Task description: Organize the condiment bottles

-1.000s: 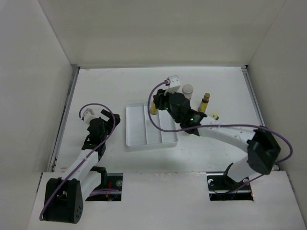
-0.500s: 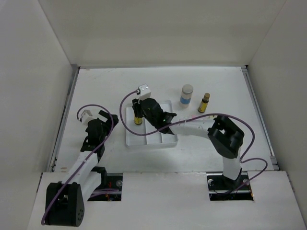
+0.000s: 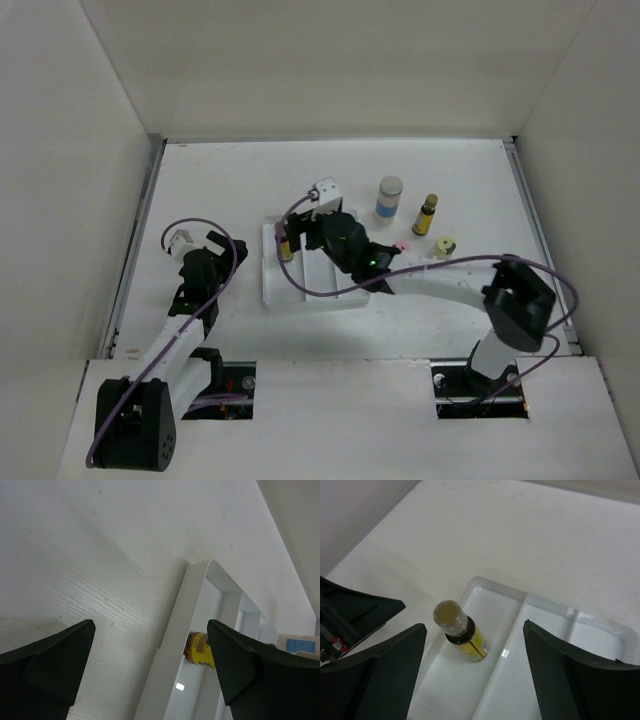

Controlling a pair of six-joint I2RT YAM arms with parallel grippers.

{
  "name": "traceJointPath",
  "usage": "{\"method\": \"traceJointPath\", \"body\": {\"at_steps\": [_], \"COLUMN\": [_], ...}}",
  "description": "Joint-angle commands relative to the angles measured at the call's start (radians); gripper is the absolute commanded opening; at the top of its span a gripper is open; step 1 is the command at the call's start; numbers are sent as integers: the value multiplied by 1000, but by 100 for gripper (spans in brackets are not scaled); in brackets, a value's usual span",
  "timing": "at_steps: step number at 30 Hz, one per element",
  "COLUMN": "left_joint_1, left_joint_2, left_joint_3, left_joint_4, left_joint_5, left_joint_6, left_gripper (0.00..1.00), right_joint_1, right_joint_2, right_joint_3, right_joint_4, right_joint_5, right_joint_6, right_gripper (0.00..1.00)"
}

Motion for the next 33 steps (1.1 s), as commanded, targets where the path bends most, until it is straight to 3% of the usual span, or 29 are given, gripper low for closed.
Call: {"method": "traceJointPath", "body": {"at_steps": [1, 6, 9, 13, 25, 33], "left_joint_1": [4, -7, -9, -19, -35, -35], "left_joint_2": [-27, -10, -9, -18, -10, -1], "left_joint_3": [-9, 4, 10, 10, 25, 28], "left_joint_4": [38, 38, 32, 29, 14, 21], "left_joint_5": [4, 4, 3, -8, -38, -43], "left_joint_6": [-5, -5, -6, -6, 5, 3], "left_gripper": [100, 100, 100, 100, 100, 100], "right_joint_1": [-62, -298, -466, -596, -663, -663], "right_joint_2": [-236, -497, -557, -475, -258, -221], "right_joint_3": [-134, -372, -417, -386, -274, -262], "right_joint_4": [88, 12, -84, -134, -101, -99], "right_joint_5": [74, 163, 154, 132, 149, 149], "right_joint_6": [24, 107, 163, 141, 110, 110], "right_gripper": [85, 78, 77, 80, 77, 33]}}
